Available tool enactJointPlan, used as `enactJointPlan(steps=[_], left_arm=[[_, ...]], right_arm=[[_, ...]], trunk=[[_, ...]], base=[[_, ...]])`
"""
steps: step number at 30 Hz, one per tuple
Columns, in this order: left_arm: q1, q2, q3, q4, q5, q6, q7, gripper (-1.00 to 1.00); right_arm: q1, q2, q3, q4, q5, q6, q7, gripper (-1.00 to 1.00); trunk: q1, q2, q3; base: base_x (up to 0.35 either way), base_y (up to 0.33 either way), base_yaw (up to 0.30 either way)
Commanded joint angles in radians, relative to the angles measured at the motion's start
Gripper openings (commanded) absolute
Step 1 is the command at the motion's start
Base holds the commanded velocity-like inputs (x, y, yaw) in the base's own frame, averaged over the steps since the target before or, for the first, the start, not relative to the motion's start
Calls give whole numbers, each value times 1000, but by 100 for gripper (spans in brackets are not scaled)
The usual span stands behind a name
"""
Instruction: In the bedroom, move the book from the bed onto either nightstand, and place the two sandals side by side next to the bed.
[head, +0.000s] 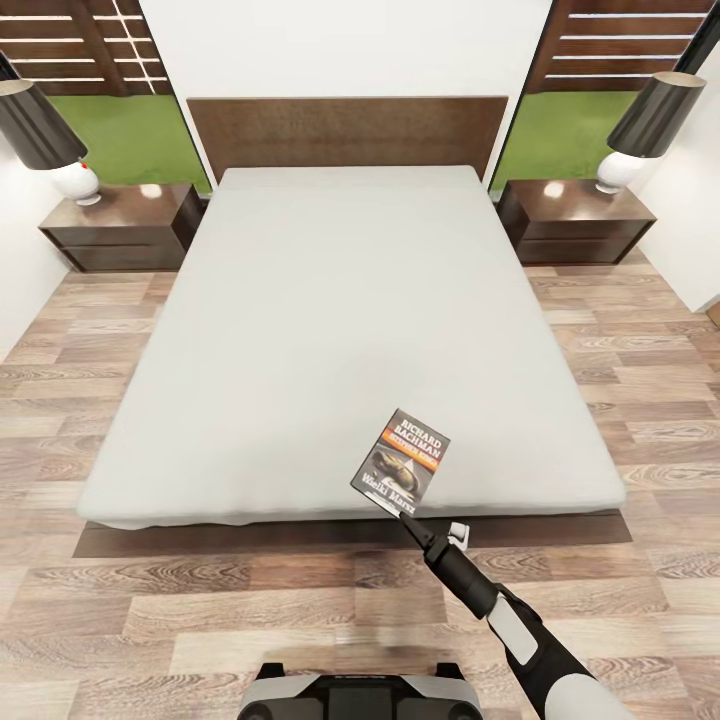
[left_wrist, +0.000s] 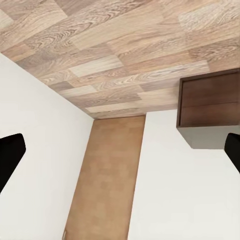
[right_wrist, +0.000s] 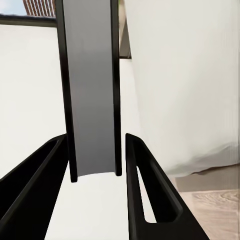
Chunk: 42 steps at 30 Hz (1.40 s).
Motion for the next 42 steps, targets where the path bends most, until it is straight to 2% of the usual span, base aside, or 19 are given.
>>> enactJointPlan(steps=[1, 14, 42], left_arm=[[1, 0, -8, -1, 11, -3, 2, 100], [1, 0, -4, -1, 12, -6, 2, 100], [0, 0, -5, -1, 12, -6, 2, 100]], right_arm=[[0, 0, 0, 1, -7, 10, 0, -100], [0, 1, 0, 1, -8, 10, -9, -100], [0, 0, -2, 1, -9, 9, -10, -100]], trunk=[[1, -1, -1], [1, -1, 6], [1, -1, 50]], base=[[0, 0, 0], [0, 0, 0], [0, 0, 0]])
